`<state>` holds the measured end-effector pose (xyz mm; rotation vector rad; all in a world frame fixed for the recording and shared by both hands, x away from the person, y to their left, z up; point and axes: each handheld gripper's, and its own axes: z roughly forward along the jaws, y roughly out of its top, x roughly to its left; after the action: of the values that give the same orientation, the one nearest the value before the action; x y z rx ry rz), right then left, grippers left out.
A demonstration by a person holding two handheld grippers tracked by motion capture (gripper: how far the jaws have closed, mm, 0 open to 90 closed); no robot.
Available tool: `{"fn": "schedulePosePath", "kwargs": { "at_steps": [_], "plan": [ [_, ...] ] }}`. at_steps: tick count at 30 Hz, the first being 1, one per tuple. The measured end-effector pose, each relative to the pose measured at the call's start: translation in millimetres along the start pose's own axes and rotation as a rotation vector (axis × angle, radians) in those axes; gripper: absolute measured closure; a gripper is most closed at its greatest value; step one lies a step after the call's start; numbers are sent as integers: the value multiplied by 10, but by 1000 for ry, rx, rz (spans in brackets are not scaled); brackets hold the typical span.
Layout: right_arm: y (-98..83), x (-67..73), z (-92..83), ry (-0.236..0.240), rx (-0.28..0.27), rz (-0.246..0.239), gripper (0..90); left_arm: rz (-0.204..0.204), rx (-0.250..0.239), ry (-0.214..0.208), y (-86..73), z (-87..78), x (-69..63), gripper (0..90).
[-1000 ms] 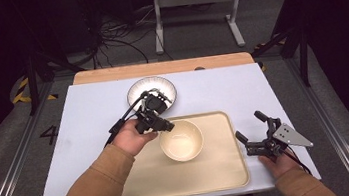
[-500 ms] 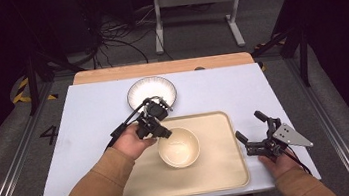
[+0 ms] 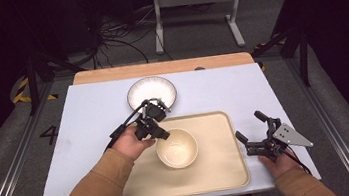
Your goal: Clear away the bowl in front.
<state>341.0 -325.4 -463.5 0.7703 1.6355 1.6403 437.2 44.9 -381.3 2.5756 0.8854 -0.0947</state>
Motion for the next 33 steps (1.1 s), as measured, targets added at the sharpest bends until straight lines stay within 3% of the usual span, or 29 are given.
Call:
{"fn": "schedulePosePath", "kwargs": {
  "at_steps": [9,13,17,22,24,28,30,31,33],
  "plan": [
    [0,-1,2,0,1,2,1,-33,23,-1,-23,30,47,834],
    [0,-1,2,-1,2,1,1,-55,-11,-13,-34,-2,70,778],
    [0,-2,2,0,2,1,1,-44,-33,-15,-45,-56,64,722],
    [0,-4,2,0,3,1,1,-38,-155,-27,-131,-217,29,650],
    [0,-6,4,0,4,2,1,-35,-164,-27,-150,-240,24,653],
    [1,-7,6,0,4,5,1,-30,-253,-16,-300,-363,17,636],
    [0,-7,4,0,5,3,1,-5,-312,-3,-382,-437,21,610],
    [0,-7,4,0,5,3,1,-5,-312,-3,-382,-437,21,609],
    [1,-6,5,-1,4,4,1,-14,-363,-4,-457,-516,19,596]
  ]
}}
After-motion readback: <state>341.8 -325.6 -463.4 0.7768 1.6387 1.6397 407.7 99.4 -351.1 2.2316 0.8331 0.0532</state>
